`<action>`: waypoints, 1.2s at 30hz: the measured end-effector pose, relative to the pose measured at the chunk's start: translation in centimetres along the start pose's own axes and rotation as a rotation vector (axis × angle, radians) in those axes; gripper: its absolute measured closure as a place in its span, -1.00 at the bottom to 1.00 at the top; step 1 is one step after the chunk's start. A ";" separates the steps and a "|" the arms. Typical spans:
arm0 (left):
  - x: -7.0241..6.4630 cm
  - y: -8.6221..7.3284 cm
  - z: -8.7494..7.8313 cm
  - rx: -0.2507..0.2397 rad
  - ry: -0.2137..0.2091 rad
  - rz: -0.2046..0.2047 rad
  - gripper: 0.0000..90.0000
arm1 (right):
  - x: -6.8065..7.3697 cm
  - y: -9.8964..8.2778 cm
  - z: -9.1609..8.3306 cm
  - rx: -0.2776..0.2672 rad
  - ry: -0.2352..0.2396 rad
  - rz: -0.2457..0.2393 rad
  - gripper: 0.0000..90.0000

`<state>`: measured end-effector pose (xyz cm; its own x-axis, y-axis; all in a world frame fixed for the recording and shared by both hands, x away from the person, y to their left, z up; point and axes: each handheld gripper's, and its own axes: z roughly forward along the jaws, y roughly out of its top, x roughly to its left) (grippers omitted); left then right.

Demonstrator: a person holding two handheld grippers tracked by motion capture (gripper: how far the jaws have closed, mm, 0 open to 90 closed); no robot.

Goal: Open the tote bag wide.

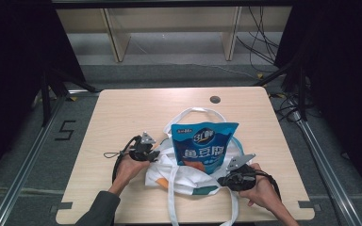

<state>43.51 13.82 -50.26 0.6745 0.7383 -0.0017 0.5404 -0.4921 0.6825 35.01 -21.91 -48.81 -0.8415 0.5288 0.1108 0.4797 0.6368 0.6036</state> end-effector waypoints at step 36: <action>0.2 3.6 -3.3 -0.164 0.048 -0.087 -0.05 | -2.8 2.1 -3.1 -0.189 -0.086 0.082 0.54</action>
<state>43.92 13.70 -45.33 0.6018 0.7979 -0.0339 0.5041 -0.3467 0.7910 37.60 -23.77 -45.38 -0.7736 0.6253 0.1030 0.4837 0.4777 0.7334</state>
